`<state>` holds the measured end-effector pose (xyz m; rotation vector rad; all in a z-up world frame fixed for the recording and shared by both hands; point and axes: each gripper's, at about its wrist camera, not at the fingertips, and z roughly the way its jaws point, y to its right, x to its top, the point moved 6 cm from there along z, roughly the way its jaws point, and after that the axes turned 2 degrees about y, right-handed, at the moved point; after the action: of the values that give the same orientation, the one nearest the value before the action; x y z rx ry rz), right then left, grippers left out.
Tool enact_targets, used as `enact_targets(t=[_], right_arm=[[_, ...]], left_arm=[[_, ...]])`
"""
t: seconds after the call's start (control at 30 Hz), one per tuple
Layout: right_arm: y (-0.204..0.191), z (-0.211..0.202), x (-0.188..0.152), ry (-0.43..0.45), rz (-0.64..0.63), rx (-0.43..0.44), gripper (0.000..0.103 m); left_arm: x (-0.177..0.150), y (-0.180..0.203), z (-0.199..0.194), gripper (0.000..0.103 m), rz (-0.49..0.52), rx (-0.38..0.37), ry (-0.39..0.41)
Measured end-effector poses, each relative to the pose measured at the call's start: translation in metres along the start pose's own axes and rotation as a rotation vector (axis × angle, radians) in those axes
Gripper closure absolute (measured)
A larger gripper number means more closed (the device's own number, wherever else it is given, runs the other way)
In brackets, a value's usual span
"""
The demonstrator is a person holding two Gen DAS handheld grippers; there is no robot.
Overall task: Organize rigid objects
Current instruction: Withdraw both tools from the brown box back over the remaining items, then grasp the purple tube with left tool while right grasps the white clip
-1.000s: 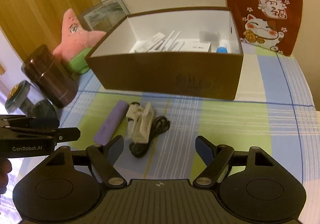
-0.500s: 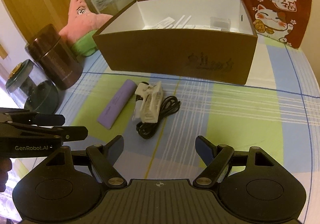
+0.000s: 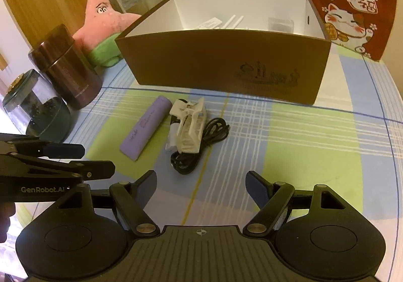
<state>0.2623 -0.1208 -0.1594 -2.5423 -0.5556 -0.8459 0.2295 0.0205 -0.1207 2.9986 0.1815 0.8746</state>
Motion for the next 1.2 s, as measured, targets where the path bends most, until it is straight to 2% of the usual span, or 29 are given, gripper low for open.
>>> enact_targets(t=[0.27, 0.6, 0.97, 1.2], right_arm=[[-0.002, 0.015, 0.012, 0.020, -0.025, -0.005, 0.030], [-0.007, 0.043, 0.031, 0.038, -0.059, -0.003, 0.041], [-0.014, 0.077, 0.046, 0.042, -0.105, -0.010, 0.048], [-0.016, 0.090, 0.049, 0.030, -0.123, -0.017, 0.059]], left_arm=[[0.009, -0.008, 0.014, 0.046, 0.014, 0.009, 0.009], [0.021, -0.018, 0.039, 0.047, 0.052, 0.014, 0.004], [0.037, -0.029, 0.063, 0.049, 0.086, 0.021, -0.007], [0.042, -0.032, 0.076, 0.049, 0.116, 0.012, -0.016]])
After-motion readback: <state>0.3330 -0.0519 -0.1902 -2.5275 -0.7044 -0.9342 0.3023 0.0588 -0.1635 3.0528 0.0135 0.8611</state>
